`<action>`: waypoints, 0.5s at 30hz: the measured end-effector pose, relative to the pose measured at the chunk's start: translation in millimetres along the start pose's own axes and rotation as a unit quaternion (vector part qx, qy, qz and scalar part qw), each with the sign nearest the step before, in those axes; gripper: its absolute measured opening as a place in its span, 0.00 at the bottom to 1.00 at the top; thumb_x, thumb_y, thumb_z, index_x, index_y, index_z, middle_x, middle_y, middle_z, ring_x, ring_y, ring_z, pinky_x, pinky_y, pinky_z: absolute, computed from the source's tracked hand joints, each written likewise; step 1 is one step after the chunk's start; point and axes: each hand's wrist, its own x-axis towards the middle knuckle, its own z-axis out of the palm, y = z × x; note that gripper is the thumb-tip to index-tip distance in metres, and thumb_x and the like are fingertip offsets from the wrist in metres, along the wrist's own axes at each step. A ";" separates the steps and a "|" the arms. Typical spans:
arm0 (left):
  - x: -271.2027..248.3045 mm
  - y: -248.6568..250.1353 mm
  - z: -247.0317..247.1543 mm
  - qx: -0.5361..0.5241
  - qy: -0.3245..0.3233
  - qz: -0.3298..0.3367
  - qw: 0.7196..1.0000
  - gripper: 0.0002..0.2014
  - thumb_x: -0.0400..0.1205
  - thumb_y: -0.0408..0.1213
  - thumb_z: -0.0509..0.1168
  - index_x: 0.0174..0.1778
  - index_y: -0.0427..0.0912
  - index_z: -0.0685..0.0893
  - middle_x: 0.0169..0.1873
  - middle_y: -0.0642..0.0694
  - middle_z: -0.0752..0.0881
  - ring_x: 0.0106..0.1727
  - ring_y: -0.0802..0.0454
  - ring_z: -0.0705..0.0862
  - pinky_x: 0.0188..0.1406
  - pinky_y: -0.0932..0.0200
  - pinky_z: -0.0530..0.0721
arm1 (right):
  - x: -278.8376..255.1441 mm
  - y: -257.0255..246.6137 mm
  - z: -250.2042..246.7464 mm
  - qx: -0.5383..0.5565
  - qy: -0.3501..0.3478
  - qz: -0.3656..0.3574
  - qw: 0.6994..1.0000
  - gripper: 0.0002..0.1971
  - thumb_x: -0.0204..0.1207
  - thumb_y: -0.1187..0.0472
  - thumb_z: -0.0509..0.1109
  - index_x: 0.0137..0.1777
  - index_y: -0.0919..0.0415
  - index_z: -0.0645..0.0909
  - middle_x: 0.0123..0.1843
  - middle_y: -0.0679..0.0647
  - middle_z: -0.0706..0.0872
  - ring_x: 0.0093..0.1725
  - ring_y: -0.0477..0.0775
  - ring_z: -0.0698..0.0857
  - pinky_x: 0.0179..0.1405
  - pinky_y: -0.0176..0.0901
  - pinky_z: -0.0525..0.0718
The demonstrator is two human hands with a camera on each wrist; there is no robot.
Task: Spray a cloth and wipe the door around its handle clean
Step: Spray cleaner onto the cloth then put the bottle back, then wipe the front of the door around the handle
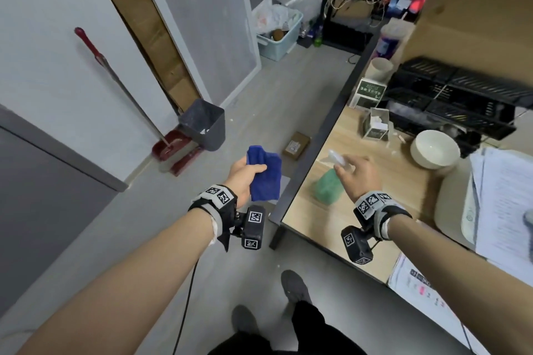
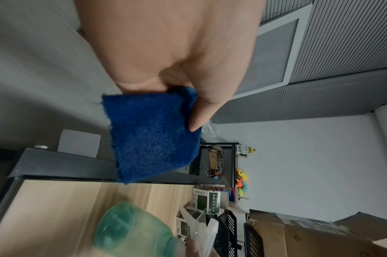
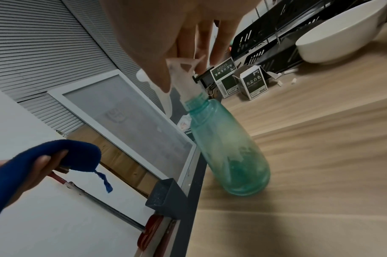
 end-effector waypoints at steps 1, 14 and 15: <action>-1.0 0.4 -1.8 -0.007 -0.001 -0.001 1.000 0.17 0.84 0.27 0.64 0.69 0.39 0.80 0.59 0.37 0.87 0.54 0.44 0.87 0.46 0.53 0.86 | 0.0 -4.2 -1.8 0.001 0.004 -0.001 1.000 0.19 0.81 0.51 0.71 0.70 0.57 0.85 0.63 0.63 0.87 0.69 0.63 0.80 0.61 0.53 0.78; -59.5 37.4 -145.5 0.001 0.091 0.077 0.993 0.18 0.85 0.32 0.64 0.71 0.47 0.80 0.61 0.41 0.88 0.64 0.42 0.86 0.68 0.40 0.83 | -19.6 -200.2 67.4 0.091 -0.179 -0.241 0.949 0.26 0.81 0.41 0.54 0.45 0.54 0.92 0.46 0.50 0.92 0.46 0.49 0.84 0.47 0.43 0.72; -70.6 40.1 -163.0 0.006 0.099 0.084 0.992 0.17 0.85 0.32 0.64 0.70 0.46 0.81 0.61 0.41 0.88 0.64 0.41 0.86 0.69 0.39 0.82 | -26.6 -220.6 80.5 0.093 -0.212 -0.241 0.942 0.27 0.82 0.40 0.55 0.44 0.53 0.92 0.48 0.49 0.94 0.48 0.48 0.86 0.50 0.43 0.74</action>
